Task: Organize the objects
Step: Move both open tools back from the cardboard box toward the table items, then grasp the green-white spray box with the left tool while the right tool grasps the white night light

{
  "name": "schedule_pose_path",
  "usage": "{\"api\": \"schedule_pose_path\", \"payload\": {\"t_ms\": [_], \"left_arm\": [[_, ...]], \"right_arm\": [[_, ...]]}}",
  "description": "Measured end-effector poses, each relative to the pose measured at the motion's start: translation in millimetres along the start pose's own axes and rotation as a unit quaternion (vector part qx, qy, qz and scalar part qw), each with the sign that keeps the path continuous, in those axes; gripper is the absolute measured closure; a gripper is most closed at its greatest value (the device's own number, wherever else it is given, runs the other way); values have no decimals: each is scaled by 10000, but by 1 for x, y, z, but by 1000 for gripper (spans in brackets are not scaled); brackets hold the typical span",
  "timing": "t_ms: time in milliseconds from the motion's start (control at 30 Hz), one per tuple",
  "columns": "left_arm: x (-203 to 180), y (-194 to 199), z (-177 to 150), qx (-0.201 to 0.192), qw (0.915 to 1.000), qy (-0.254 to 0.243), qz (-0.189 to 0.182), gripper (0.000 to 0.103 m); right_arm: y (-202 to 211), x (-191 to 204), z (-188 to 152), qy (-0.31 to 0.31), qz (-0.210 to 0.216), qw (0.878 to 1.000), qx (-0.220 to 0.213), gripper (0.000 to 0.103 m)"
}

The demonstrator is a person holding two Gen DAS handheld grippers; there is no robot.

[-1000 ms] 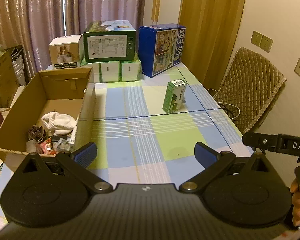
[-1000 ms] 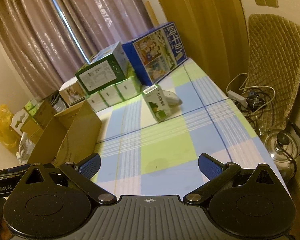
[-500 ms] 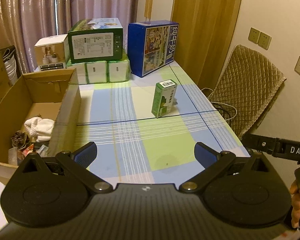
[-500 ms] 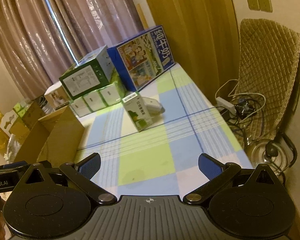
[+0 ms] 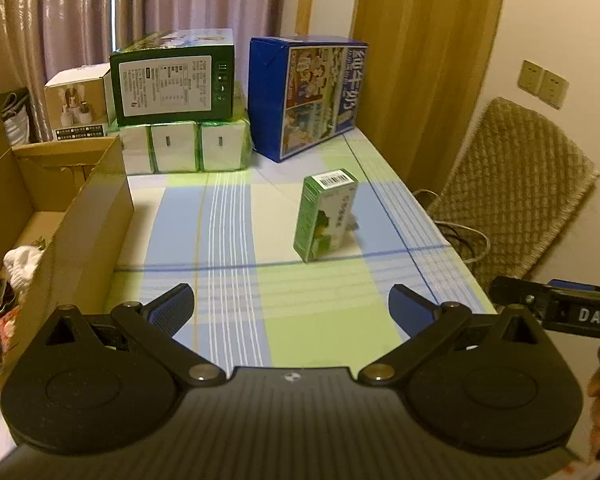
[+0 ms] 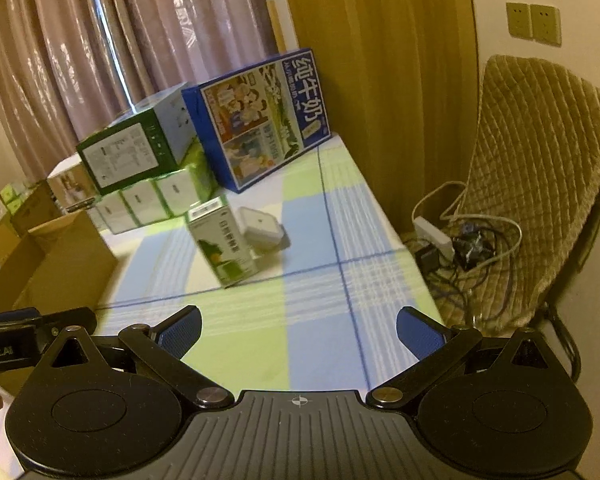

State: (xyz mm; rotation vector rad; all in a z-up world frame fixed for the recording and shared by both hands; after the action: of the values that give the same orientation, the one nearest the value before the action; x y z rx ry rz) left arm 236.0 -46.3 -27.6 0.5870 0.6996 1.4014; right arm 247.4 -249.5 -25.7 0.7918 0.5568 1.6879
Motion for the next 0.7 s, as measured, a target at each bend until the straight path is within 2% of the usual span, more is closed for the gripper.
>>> {"api": "schedule_pose_path", "payload": {"t_ms": [167,333,533,633,700], "left_arm": [[-10,-45,5,-138,9993,55,336,1],[-25,-84,9,-270,9983,1,521,1],[-36,-124,24,-425,9977,128,518,2],[-41,-140,32,-505,9971,258,498,2],[-45,-151,36,-519,9970,277,513,7]], "right_arm": [[-37,-13,10,368,33,9993,-108,2],[-73,-29,22,589,104,9982,-83,4],[-111,-41,34,765,341,9965,-1,26],[-127,-47,37,819,360,9960,40,29],[-136,-50,39,855,333,9958,74,29]]}}
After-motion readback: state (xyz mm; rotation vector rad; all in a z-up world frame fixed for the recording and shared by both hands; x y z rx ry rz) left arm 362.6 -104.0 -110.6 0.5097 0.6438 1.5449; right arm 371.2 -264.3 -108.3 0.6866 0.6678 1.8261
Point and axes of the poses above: each gripper's, at about its wrist camera, not at the fingertips, and y roughly against the way its jaws point, x to its left, z to its top, the point moved 4 cm from there along -y, roughly the way its jaws point, and after that the axes turned 8 degrees about x, right-handed, at the moved point
